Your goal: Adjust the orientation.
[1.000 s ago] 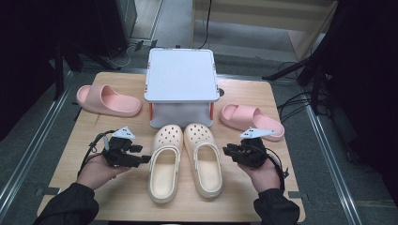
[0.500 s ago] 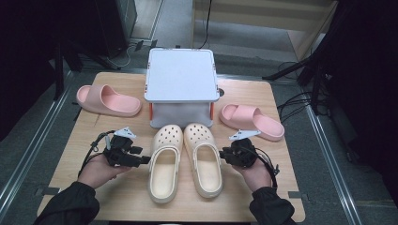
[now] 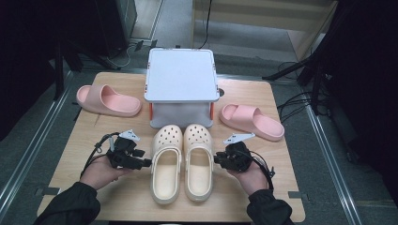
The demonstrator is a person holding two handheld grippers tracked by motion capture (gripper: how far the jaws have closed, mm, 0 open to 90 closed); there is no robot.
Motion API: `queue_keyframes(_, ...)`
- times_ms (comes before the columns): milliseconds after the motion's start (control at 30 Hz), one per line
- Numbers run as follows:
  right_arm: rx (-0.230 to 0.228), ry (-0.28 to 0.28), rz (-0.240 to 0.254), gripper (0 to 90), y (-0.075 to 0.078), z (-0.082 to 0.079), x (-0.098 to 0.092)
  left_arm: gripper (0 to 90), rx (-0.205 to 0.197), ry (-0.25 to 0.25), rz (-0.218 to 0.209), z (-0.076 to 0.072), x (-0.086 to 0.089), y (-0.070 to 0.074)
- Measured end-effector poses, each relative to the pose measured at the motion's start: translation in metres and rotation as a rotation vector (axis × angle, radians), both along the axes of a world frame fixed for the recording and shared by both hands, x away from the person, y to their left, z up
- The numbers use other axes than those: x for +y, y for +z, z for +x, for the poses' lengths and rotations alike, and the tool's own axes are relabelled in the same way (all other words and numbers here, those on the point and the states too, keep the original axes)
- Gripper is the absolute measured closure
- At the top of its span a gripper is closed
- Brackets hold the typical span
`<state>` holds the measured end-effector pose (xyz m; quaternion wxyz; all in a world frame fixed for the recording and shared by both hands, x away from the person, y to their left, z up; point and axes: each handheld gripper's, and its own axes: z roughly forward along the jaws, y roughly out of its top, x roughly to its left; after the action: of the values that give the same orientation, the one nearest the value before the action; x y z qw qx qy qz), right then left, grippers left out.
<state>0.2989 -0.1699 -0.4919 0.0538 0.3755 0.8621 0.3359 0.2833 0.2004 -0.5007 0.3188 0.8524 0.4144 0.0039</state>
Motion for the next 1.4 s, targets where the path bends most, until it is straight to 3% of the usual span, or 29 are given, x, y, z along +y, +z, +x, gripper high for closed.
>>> queue_keyframes(367,0.028,0.005,0.038,70.6,-0.003,0.001,-0.001,44.5,0.001,-0.018,-0.011,-0.001,0.0,0.0)
queue_keyframes(500,-0.044,-0.02,0.042,69.1,0.005,0.0,-0.008,45.1,-0.031,0.001,-0.028,0.0,0.006,0.005)
queue_keyframes(567,-0.072,-0.047,0.08,69.2,0.012,-0.001,-0.016,50.5,-0.015,0.009,-0.052,0.001,0.011,0.008)
queue_keyframes(600,-0.09,-0.072,0.144,68.1,0.021,-0.005,-0.022,55.8,-0.011,0.003,-0.07,0.002,0.012,0.01)
queue_keyframes(633,-0.09,-0.072,0.144,68.1,0.021,-0.005,-0.022,55.8,-0.023,0.008,-0.078,0.002,0.013,0.012)
queue_keyframes(667,-0.107,-0.079,0.208,66.4,0.03,-0.011,-0.026,59.4,-0.035,0.005,-0.081,0.002,0.014,0.015)
queue_keyframes(700,-0.107,-0.079,0.208,66.4,0.03,-0.011,-0.026,59.4,-0.047,0.0,-0.084,0.003,0.015,0.017)
queue_keyframes(800,-0.118,-0.078,0.268,65.1,0.041,-0.02,-0.024,62.0,-0.069,0.004,-0.093,0.007,0.016,0.024)
queue_keyframes(1167,-0.133,0.05,0.212,61.0,0.052,-0.051,0.014,67.2,-0.113,0.01,-0.121,0.031,0.013,0.046)
queue_keyframes(1400,-0.115,0.103,0.182,56.0,0.046,-0.061,0.036,67.8,-0.143,-0.018,-0.093,0.049,0.007,0.07)
